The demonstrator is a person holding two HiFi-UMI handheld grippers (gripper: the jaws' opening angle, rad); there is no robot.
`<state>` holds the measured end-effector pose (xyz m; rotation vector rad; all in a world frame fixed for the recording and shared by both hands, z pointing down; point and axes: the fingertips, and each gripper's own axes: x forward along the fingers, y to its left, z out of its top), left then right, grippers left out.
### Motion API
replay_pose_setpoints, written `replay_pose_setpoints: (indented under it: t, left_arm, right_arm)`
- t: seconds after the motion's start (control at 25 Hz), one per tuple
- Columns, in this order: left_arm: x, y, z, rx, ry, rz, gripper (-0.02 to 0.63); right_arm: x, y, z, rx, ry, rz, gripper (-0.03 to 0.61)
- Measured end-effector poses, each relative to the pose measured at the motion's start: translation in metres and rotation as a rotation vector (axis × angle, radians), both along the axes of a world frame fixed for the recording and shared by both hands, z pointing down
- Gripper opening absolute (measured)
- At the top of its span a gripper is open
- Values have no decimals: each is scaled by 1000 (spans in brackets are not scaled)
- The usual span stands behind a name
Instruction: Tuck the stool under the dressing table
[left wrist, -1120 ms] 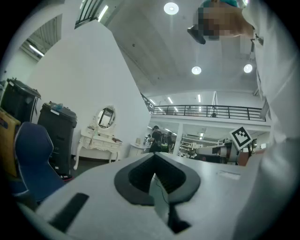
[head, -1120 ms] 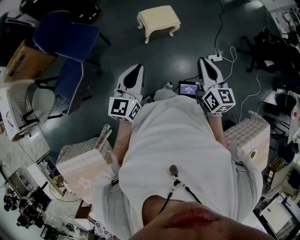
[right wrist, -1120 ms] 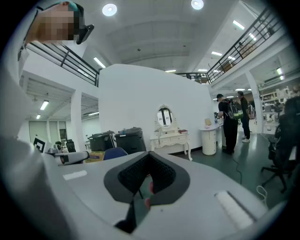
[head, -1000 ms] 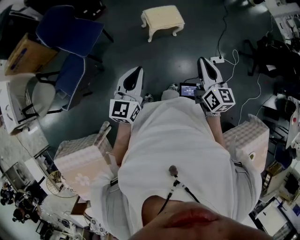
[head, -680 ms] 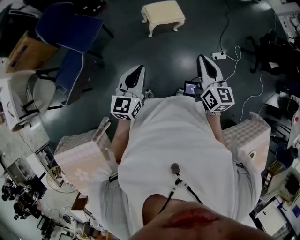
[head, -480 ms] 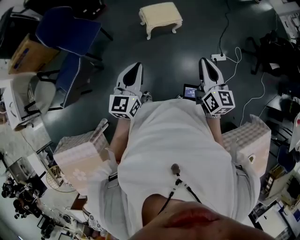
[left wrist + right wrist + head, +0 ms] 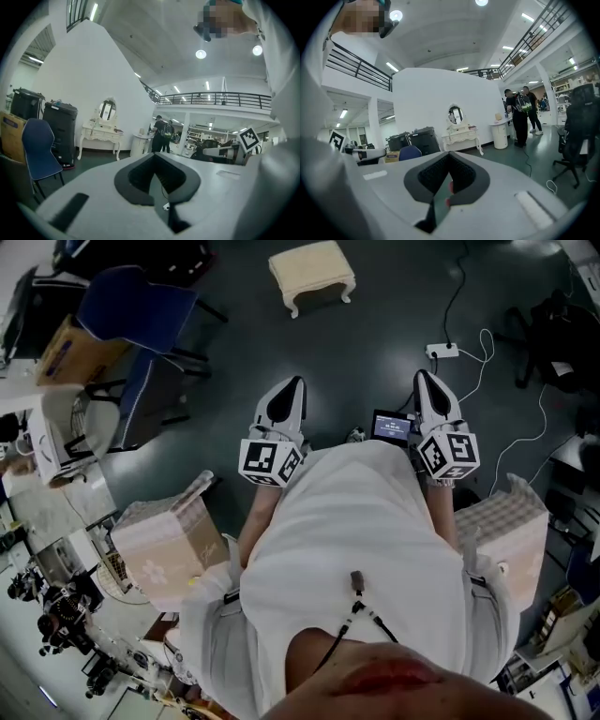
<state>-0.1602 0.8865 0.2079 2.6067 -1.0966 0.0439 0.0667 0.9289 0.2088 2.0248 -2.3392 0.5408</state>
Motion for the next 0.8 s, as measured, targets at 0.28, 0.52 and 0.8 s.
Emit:
replay_pose_setpoints:
  t: [0.28,0.52,0.8]
  left_arm:
    - [10,18,0,3,-54,-99,6]
    - [2,-19,4,22,-55,-107,6]
    - [25,-113,8,3,35,-2,6]
  right_arm:
    - [53,4,8,7,-52,-35,8]
    - [45,-36,10,30,-76,-35,8]
    - [26,-105,-9,29,-10,-33,8]
